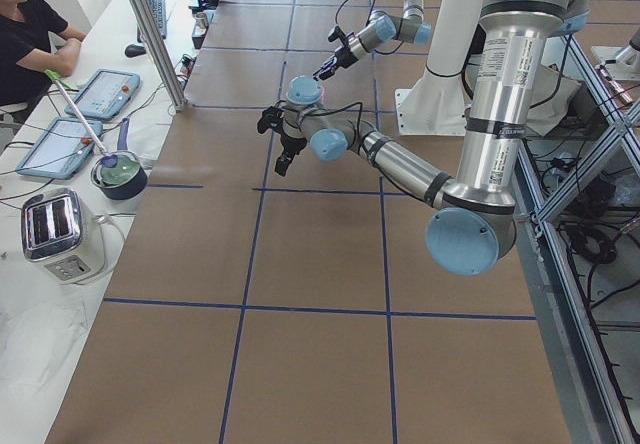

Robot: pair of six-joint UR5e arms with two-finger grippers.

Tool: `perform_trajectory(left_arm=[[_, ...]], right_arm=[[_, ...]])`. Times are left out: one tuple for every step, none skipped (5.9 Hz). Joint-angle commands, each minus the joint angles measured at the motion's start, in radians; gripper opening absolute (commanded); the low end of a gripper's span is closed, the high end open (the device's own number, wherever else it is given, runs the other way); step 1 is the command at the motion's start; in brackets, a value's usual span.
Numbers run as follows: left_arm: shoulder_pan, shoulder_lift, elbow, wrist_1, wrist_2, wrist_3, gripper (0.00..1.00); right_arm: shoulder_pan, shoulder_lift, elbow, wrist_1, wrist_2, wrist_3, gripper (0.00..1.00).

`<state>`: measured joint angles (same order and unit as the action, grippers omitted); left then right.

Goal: Collect pens into pen holder
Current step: 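Open the right gripper over the cup and withdraw it away from the cup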

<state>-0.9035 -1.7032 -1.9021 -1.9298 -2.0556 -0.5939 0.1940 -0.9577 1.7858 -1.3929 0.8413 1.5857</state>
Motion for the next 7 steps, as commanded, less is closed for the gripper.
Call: perform_trajectory(left_arm=[[-0.002, 0.005, 0.005, 0.0, 0.0, 0.006, 1.0], [-0.005, 0.014, 0.029, -0.011, -0.005, 0.012, 1.0], [-0.006, 0.016, 0.053, -0.008, -0.006, 0.032, 1.0], [-0.009, 0.043, 0.067, 0.0, -0.002, 0.111, 1.0], [-0.053, 0.066, 0.092, 0.002, -0.003, 0.123, 1.0], [-0.099, 0.103, 0.115, 0.003, -0.006, 0.12, 1.0], [-0.182, 0.15, 0.113, 0.003, -0.021, 0.121, 1.0]], right_arm=[[0.022, -0.109, 0.189, -0.001, 0.151, 0.0, 1.0], [0.116, -0.174, 0.22, 0.002, 0.327, -0.003, 1.0], [0.246, -0.212, 0.216, -0.003, 0.601, -0.042, 1.0], [0.366, -0.266, 0.213, -0.005, 0.784, -0.161, 1.0], [0.49, -0.361, 0.213, -0.002, 0.967, -0.355, 1.0], [0.601, -0.439, 0.208, -0.003, 1.087, -0.557, 1.0], [0.727, -0.499, 0.19, -0.003, 1.195, -0.722, 1.0]])
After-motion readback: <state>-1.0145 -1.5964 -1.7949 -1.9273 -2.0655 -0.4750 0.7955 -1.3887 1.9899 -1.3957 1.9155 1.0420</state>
